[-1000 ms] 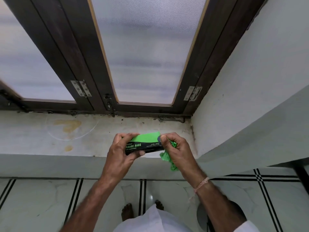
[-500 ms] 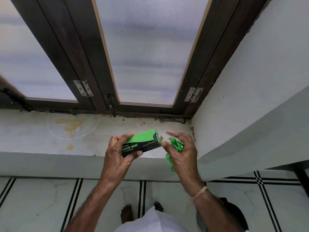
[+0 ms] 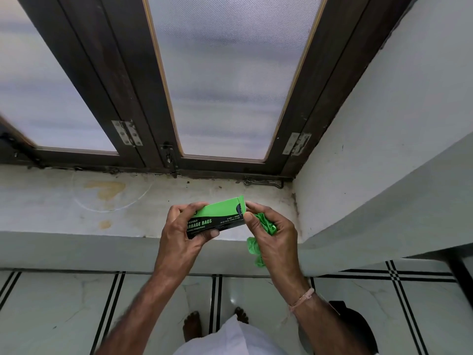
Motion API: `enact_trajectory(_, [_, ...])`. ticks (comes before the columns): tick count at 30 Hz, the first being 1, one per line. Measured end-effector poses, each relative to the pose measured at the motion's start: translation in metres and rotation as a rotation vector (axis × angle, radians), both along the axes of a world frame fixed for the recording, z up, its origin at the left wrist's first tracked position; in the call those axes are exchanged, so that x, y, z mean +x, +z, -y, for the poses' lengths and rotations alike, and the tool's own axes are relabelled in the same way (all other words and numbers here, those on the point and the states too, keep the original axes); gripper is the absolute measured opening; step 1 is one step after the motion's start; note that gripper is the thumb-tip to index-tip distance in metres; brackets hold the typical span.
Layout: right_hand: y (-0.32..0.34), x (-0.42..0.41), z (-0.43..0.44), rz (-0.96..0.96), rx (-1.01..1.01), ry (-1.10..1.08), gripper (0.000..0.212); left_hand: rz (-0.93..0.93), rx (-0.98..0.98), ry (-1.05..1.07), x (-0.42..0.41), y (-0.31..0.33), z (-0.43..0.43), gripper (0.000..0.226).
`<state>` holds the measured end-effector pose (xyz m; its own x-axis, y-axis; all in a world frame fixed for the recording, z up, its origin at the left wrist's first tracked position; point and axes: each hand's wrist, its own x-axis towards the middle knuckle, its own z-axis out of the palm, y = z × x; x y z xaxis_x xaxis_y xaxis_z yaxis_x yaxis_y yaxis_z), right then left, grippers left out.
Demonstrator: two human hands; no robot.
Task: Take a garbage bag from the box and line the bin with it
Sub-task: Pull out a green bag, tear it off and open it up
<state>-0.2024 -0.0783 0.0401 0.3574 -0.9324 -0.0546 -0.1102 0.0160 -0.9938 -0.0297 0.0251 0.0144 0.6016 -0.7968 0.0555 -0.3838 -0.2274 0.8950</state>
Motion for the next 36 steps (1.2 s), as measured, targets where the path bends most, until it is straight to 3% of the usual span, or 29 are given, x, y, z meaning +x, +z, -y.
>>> enact_trajectory(11, [-0.004, 0.003, 0.003, -0.058, -0.037, 0.044, 0.023, 0.039, 0.017, -0.022, 0.008, -0.001, 0.001, 0.06])
enact_trajectory(15, [-0.005, 0.003, 0.007, -0.06, 0.001, 0.081, 0.037, 0.106, 0.035, -0.058, 0.012, 0.002, 0.003, 0.059])
enact_trajectory(20, [-0.017, 0.004, 0.006, -0.066, -0.045, 0.084, 0.032, 0.119, 0.046, -0.069, 0.012, -0.004, 0.005, 0.058])
enact_trajectory(25, [-0.03, 0.009, 0.004, -0.14, -0.123, 0.133, 0.041, 0.131, 0.069, -0.024, 0.01, -0.016, 0.01, 0.058])
enact_trajectory(31, [-0.035, 0.02, 0.023, -0.275, 0.183, 0.011, 0.022, 0.3, 0.211, -0.057, 0.031, -0.047, 0.041, 0.061])
enact_trajectory(36, [-0.037, 0.03, 0.032, -0.373, 0.181, 0.005, 0.019, 0.46, 0.275, -0.098, 0.042, -0.061, 0.063, 0.064])
